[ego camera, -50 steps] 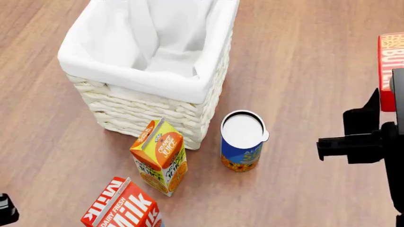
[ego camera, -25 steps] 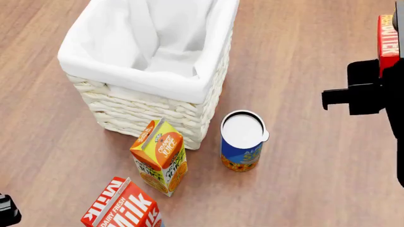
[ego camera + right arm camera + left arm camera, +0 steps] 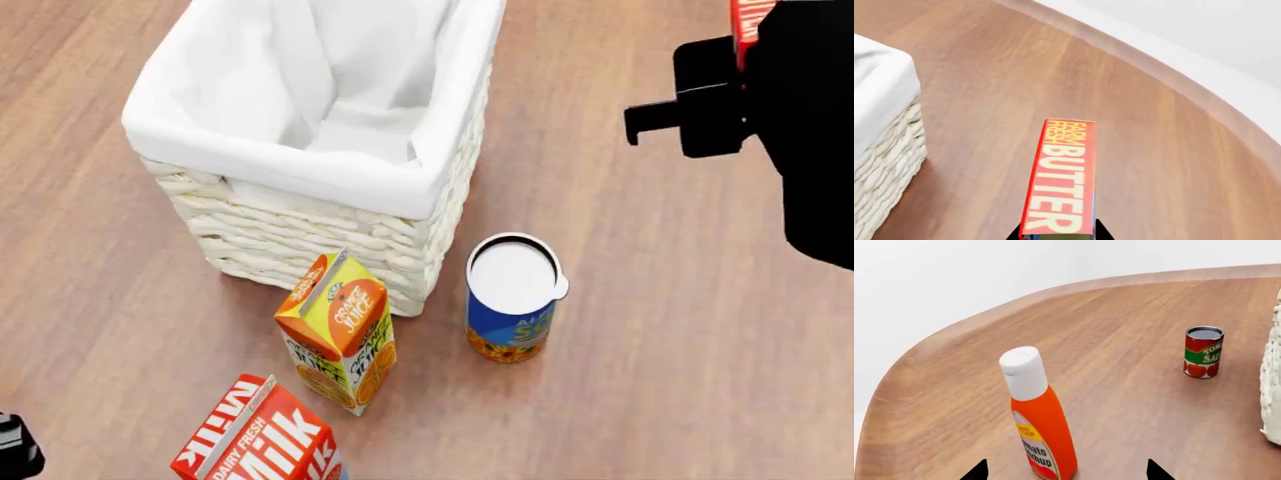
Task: Pick up the butter and put it in the basket.
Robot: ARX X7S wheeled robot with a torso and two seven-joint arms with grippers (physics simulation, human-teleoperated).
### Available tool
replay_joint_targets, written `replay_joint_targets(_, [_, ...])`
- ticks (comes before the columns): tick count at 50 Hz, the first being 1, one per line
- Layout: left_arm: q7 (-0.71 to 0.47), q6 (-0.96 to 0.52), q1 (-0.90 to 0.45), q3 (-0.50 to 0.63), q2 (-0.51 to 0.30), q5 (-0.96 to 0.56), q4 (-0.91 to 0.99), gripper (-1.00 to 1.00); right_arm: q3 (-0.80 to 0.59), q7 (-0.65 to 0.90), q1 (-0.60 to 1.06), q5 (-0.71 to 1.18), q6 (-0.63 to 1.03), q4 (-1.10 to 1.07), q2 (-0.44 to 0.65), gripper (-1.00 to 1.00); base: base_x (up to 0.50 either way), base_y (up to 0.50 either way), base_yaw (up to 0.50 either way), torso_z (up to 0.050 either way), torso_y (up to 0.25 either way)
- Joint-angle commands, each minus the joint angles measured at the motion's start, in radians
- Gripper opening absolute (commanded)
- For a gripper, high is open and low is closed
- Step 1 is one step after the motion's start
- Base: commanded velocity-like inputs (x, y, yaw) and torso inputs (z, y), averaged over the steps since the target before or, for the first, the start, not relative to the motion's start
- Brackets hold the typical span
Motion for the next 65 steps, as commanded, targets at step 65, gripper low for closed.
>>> replay_joint_targets(65, [0.026, -0.070, -0.007, -0.031, 0.025, -0.069, 0.033, 1.00, -0.220, -0.930, 0.373, -0.347, -0.415, 0.950, -0.595, -1.00, 0.00, 0.00, 0.00, 0.000, 0.001])
